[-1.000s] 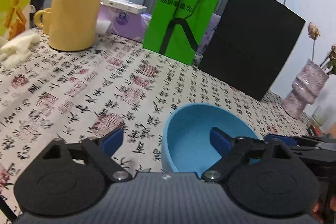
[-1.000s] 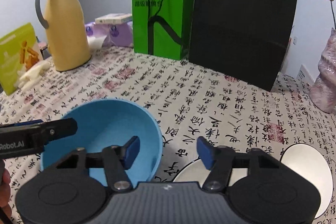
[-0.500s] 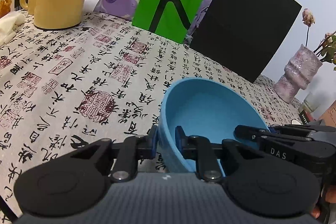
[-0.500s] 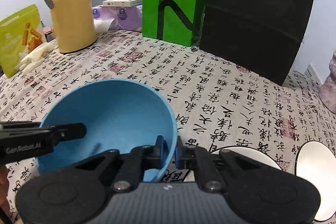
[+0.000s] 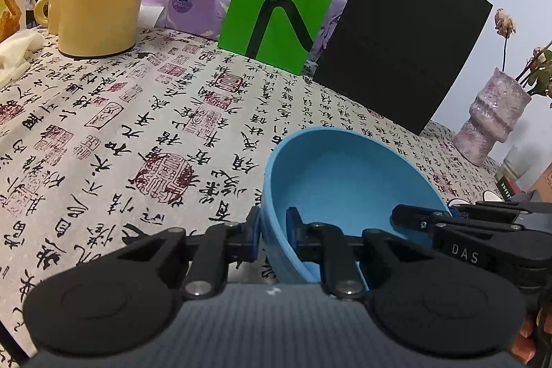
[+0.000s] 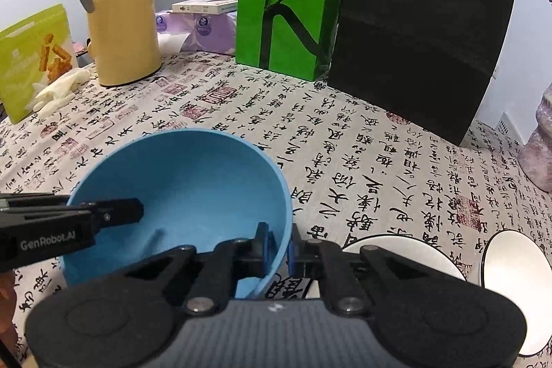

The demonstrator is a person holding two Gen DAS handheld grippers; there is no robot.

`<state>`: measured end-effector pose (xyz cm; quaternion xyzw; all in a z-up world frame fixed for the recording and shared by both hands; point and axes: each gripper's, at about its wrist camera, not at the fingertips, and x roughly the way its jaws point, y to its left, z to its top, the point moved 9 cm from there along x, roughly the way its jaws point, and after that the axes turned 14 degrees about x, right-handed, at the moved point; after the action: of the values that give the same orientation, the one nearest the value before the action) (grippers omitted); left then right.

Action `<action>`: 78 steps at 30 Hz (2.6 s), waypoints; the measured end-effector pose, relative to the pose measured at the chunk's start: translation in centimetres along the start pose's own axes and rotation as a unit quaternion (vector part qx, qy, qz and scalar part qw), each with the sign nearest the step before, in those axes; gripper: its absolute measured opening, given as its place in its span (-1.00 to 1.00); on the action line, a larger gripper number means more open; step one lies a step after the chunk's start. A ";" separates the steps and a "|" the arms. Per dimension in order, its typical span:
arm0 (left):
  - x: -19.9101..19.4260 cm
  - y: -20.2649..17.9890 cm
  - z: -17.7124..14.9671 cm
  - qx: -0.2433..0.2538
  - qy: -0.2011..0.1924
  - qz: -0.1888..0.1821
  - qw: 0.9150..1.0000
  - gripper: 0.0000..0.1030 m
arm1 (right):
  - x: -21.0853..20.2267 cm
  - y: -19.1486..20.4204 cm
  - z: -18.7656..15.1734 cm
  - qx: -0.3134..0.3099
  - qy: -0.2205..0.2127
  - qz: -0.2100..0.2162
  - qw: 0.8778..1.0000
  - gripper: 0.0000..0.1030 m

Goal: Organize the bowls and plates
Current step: 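Lift the blue bowl off the table with both tools, then carry the held blue bowl across the table with both tools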

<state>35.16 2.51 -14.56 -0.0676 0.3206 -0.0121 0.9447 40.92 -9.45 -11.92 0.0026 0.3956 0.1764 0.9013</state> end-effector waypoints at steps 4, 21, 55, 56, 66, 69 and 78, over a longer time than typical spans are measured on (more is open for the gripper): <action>-0.1 0.1 0.0 0.002 -0.001 0.002 1.000 -0.70 | -0.1 0.1 -0.1 0.001 -0.005 -0.003 1.000 -0.81; -1.1 0.0 0.5 0.001 -0.013 -0.001 1.000 -0.70 | -1.3 0.4 0.1 0.016 -0.019 -0.007 1.000 -0.81; -9.0 1.9 2.0 0.003 -0.061 0.023 0.998 -0.70 | -7.7 5.0 0.6 0.024 -0.068 0.019 0.997 -0.81; -9.2 2.0 2.0 0.002 -0.062 0.024 0.998 -0.70 | -7.8 5.2 0.5 0.023 -0.069 0.019 0.997 -0.81; -11.7 3.6 1.5 0.001 -0.073 0.033 0.997 -0.70 | -9.1 7.6 0.0 0.020 -0.072 0.029 0.997 -0.81; -12.3 4.3 1.3 -0.002 -0.075 0.035 0.997 -0.70 | -9.3 8.3 -0.2 0.018 -0.072 0.032 0.997 -0.81; -14.4 5.8 0.7 -0.006 -0.087 0.045 0.995 -0.70 | -9.8 10.4 -0.9 0.018 -0.072 0.040 0.996 -0.81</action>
<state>24.02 9.31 -6.12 -0.0595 0.2399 0.0381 0.9682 30.87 -2.96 -4.10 0.0469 0.3327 0.2048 0.9193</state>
